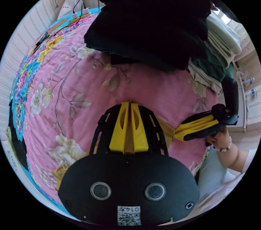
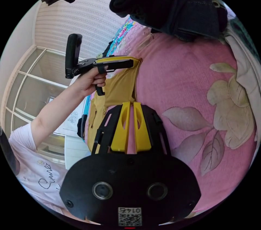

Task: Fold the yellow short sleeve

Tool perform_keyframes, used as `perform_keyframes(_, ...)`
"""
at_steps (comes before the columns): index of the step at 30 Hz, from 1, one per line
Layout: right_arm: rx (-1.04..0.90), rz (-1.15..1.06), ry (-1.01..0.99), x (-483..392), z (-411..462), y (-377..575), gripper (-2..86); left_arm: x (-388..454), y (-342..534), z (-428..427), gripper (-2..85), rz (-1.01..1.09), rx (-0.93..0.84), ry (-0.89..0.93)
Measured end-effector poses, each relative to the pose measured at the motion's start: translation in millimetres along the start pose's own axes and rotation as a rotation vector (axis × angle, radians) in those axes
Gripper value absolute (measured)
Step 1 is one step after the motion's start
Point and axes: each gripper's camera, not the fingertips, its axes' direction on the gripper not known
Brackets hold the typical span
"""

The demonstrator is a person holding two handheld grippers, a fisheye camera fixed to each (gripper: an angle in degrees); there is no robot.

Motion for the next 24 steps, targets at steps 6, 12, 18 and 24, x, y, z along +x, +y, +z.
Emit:
perform_keyframes(6,0.202,-0.204,-0.246,-32.1,-14.3,16.6,1.1,-45.2,66.9,-84.2,-0.9,-0.084,0.169,-0.037)
perform_keyframes(12,0.053,-0.530,-0.383,-123.5,30.7,37.6,1.1,-76.4,222.2,-172.4,-1.0,-0.235,0.336,-0.055)
perform_keyframes(18,-0.265,-0.615,-0.351,-169.4,113.3,68.3,1.0,-92.5,353.8,-161.2,-1.0,-0.441,0.259,-0.037)
perform_keyframes(24,-0.441,-0.726,-0.261,-193.4,152.5,90.7,0.2,-105.1,427.2,-135.2,-0.9,-0.559,0.249,0.064)
